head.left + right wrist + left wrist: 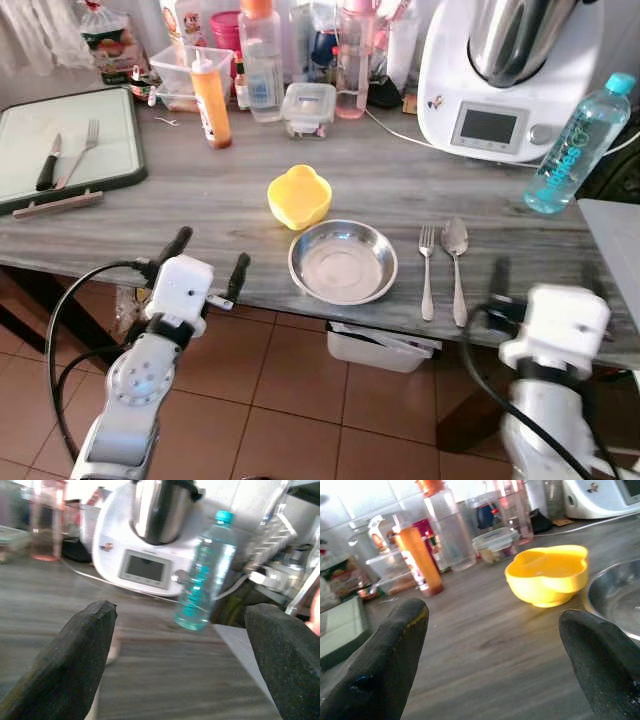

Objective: Setting the table

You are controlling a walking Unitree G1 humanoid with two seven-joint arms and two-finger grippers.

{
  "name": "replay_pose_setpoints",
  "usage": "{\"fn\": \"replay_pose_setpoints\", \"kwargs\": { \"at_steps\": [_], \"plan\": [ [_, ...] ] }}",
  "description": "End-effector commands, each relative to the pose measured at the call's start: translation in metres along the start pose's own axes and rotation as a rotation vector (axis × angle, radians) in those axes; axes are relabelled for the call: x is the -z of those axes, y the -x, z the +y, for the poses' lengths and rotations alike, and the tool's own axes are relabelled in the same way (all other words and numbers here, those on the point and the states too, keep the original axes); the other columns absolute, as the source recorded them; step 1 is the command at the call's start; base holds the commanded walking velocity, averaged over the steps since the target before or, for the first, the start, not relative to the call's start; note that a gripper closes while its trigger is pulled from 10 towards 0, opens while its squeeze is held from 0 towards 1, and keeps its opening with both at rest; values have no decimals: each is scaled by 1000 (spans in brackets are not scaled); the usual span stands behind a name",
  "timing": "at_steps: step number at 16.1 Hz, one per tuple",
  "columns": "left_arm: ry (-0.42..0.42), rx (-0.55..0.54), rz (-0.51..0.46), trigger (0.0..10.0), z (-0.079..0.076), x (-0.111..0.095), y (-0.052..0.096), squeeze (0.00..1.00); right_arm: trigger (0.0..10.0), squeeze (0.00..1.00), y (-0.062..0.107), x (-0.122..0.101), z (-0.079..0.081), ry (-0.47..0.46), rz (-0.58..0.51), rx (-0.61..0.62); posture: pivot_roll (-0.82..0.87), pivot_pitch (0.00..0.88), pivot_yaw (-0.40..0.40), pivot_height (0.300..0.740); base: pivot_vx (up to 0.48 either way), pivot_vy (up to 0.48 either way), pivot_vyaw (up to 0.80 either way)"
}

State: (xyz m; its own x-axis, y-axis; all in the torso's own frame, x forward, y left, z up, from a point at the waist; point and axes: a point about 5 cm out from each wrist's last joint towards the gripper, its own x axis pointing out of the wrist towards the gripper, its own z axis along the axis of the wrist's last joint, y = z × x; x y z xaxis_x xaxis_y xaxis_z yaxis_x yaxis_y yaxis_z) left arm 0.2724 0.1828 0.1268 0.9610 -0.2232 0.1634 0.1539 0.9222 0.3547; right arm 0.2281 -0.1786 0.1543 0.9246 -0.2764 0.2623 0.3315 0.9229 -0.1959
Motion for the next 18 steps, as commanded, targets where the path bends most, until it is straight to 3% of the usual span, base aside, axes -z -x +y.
{"fn": "replay_pose_setpoints", "kwargs": {
  "at_steps": [1, 4, 8, 14, 18],
  "plan": [
    [-26, -52, -13, 10000, 4, -3, 0, 0, 10000, 63, -8, -3, 2, 6, -23, -38, 170, 72, -51, 740, 0, 0, 0],
    [1, -96, -7, 10000, 6, -6, -6, 0, 10000, 63, -15, -1, -4, 12, -24, -48, 183, 93, -75, 740, 0, 0, 0],
    [-23, -125, -25, 10000, -5, -10, -13, 0, 10000, 59, -15, 4, -18, 37, -18, -41, 178, 84, -88, 740, 0, 0, 0],
    [-46, -161, -2, 10000, 1, -7, -10, 0, 10000, 63, -20, 5, 2, -9, -20, -97, 222, 79, -80, 740, 0, 0, 0],
    [-49, -119, -38, 10000, -3, -16, -31, 0, 10000, 67, -19, 5, 0, -15, -25, -55, 189, 66, -51, 740, 0, 0, 0]
  ]
}}
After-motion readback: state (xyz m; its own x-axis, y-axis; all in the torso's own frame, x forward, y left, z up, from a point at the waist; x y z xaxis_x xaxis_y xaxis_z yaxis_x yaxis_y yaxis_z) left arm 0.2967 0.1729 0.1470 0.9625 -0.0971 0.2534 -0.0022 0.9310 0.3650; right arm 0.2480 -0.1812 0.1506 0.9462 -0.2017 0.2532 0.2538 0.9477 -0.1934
